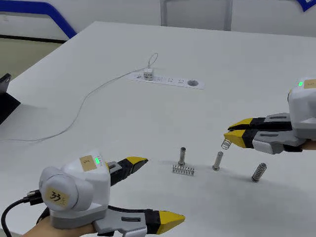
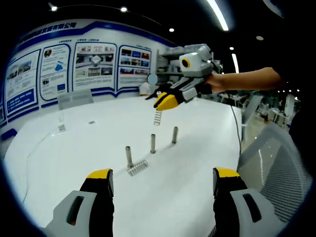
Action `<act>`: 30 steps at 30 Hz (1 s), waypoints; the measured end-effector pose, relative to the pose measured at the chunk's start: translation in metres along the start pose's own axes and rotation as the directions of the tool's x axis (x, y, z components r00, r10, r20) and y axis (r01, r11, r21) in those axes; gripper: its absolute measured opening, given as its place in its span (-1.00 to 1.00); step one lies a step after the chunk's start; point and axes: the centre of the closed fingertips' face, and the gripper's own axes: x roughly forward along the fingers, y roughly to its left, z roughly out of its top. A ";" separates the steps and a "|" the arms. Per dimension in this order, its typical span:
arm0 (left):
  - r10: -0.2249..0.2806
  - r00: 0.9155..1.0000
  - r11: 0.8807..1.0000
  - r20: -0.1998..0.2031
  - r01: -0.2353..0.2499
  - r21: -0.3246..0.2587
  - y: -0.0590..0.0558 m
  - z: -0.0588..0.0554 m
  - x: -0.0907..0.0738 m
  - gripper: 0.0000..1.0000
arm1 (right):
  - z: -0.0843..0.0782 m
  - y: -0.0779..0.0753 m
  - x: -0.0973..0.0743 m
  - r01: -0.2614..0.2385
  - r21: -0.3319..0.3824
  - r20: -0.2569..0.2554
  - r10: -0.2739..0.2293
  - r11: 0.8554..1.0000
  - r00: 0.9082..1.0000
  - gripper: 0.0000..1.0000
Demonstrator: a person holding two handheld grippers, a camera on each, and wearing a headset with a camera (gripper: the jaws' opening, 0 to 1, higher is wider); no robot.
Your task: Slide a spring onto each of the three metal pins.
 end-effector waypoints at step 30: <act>0.041 0.999 0.997 -0.007 -0.042 -0.060 0.003 -0.009 -0.002 0.74 | -0.025 -0.005 0.023 0.025 0.041 -0.072 -0.022 0.999 0.997 -0.79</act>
